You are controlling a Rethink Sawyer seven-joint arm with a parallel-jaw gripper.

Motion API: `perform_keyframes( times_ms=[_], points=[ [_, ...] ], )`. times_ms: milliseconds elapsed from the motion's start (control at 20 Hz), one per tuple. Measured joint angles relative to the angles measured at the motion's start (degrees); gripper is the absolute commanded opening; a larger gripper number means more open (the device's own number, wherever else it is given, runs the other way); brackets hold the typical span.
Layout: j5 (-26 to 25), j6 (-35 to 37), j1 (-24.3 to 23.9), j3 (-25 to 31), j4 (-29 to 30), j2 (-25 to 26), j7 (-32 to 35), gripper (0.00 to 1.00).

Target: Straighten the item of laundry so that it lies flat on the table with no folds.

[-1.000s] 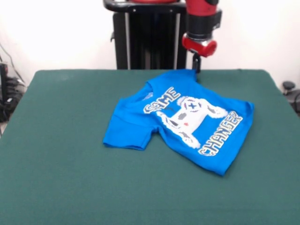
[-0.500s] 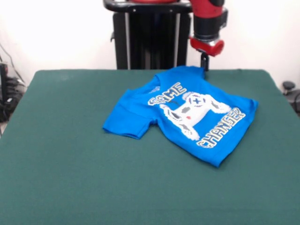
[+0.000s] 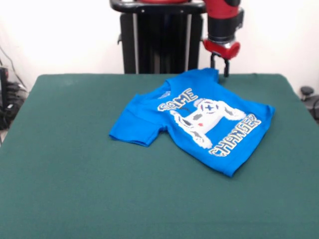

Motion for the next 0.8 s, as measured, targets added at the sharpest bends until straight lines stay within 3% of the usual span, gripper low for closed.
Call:
perform_keyframes(
  times_ms=[400, 800],
  points=[
    [0.0, 0.0, -1.2, 0.1, 0.4, -1.3, 0.0, 1.0],
    [0.8, 0.8, -1.4, 0.2, 2.7, -9.5, 0.0, 1.0]
  ],
)
